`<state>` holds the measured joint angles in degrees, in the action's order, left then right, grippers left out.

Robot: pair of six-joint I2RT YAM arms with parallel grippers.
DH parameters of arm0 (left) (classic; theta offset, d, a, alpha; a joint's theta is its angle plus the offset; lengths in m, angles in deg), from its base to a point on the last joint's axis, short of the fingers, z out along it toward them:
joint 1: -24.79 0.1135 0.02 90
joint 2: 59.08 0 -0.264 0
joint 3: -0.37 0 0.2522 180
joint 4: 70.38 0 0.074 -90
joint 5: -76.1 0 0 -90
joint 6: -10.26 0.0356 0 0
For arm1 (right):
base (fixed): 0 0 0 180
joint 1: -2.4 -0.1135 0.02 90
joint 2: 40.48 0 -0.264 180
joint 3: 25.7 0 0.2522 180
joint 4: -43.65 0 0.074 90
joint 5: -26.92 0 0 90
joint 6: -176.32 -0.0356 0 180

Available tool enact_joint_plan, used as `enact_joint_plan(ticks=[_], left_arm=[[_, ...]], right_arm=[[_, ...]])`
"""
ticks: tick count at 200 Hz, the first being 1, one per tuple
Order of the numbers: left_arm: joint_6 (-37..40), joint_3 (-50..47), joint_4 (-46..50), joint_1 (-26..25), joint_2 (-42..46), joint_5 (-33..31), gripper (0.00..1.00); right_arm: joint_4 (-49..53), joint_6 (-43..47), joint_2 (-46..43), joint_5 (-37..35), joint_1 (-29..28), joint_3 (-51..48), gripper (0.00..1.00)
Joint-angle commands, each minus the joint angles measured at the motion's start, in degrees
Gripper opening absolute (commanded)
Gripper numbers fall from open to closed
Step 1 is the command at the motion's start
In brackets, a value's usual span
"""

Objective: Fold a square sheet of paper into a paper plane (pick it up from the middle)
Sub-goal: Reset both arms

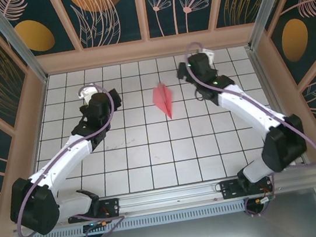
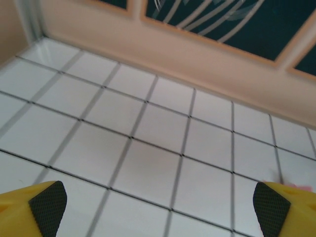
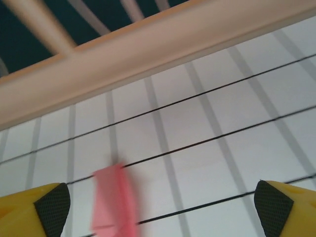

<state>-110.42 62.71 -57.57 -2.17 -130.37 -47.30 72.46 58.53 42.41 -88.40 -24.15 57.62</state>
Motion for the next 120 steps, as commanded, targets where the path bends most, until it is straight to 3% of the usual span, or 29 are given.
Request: enact_joint_plan(ticks=[1, 30, 65, 120], left_arm=[[9.2, -5.7, -8.8, 2.4, 2.7, -7.1, 0.98], [14.2, -13.7, -19.2, 6.4, 4.1, -13.7, 0.99], [20.4, -21.6, -32.0, 11.8, 2.6, -16.0, 0.99], [22.6, -29.0, -47.8, 18.9, -2.5, -4.3, 0.99]], right_arm=[[-8.6, 2.9, -6.2, -8.1, 5.7, -9.8, 0.99], [-20.6, 6.6, -12.9, -8.4, 14.5, -24.2, 0.99], [-36.4, 11.2, -15.2, -8.1, 21.4, -38.6, 0.99], [-60.1, 21.2, -11.6, -2.7, 24.2, -51.4, 0.99]])
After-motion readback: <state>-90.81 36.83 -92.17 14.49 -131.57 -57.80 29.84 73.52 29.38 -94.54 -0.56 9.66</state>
